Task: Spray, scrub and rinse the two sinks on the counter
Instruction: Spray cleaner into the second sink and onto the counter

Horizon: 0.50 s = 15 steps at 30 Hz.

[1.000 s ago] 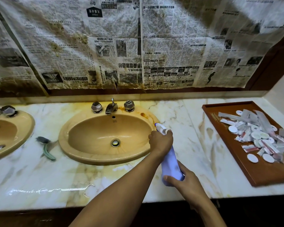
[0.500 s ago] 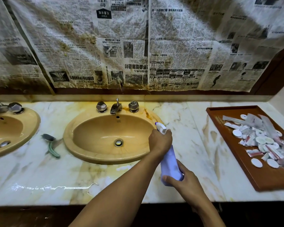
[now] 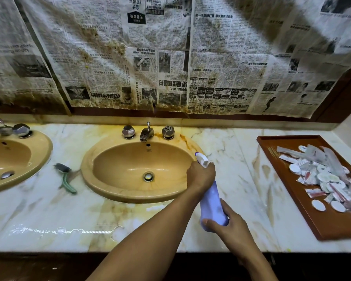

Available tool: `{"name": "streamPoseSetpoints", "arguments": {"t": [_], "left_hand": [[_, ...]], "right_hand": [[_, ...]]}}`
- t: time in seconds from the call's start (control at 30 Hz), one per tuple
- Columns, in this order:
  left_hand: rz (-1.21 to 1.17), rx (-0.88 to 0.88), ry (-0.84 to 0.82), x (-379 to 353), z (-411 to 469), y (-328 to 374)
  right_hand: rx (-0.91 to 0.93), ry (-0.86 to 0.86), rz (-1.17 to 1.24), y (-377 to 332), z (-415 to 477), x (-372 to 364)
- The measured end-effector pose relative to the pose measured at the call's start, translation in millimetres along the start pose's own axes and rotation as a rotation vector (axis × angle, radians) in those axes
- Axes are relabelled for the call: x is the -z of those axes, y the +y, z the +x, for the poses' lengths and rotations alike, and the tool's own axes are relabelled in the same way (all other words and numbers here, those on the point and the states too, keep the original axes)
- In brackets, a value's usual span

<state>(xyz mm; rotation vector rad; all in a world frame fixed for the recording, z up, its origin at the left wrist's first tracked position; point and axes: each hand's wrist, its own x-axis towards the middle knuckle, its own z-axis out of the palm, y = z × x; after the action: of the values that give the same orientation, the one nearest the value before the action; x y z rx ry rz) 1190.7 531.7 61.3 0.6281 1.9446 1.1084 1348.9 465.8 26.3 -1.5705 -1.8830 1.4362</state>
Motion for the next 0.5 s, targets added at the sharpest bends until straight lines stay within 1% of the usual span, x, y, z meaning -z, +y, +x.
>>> {"name": "streamPoseSetpoints", "arguments": {"t": [0.13, 0.37, 0.5], "left_hand": [[-0.055, 0.021, 0.024, 5, 4, 0], [-0.057, -0.066, 0.076, 38, 12, -1], [-0.069, -0.070, 0.091, 66, 14, -3]], "right_hand": [[0.013, -0.017, 0.004, -8, 3, -1], [0.074, -0.028, 0.032, -27, 8, -22], [0.093, -0.039, 0.026, -38, 6, -42]]}}
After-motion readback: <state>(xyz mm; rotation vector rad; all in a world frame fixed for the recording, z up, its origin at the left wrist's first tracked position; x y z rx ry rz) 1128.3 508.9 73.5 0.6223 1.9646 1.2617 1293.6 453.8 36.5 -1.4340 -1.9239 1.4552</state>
